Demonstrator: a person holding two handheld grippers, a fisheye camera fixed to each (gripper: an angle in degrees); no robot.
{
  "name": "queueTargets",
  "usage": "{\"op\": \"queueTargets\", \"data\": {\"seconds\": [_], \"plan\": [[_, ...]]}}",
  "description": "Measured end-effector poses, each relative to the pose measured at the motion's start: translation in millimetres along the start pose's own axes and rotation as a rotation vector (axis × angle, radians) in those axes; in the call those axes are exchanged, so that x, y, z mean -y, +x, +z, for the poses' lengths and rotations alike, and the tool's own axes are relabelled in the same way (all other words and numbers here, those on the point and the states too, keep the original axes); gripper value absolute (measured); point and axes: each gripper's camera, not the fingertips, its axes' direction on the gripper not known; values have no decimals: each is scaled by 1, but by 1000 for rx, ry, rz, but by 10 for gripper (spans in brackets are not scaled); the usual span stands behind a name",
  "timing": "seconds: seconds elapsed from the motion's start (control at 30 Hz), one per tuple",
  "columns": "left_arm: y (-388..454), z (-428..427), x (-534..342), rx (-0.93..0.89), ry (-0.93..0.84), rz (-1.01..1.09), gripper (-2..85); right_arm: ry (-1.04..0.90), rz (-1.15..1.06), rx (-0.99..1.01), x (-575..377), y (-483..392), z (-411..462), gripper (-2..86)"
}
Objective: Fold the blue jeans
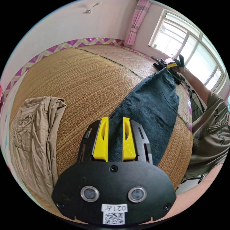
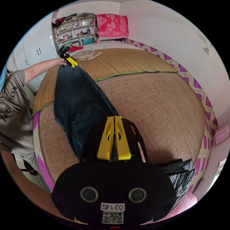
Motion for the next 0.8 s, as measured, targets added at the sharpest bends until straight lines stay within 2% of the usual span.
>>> {"op": "queueTargets", "data": {"seconds": [0.1,0.27,0.4,0.5,0.67,0.8], "plan": [[10,-5,2,58,2,13,1,62,-3,-8,-10,-12,-35,-10],[49,-76,-39,38,238,80,-9,107,-31,-61,-31,-47,-86,-10],[124,-150,-110,10,372,188,-10,234,-58,-86,-84,-108,-159,-10],[187,-169,-169,-21,394,236,-10,285,-95,-24,-143,-168,-199,-10],[232,-113,-247,-122,293,119,-9,179,-72,45,-229,-251,-175,-10],[222,-31,-295,-251,194,-104,-9,25,51,111,-280,-267,-89,-10]]}}
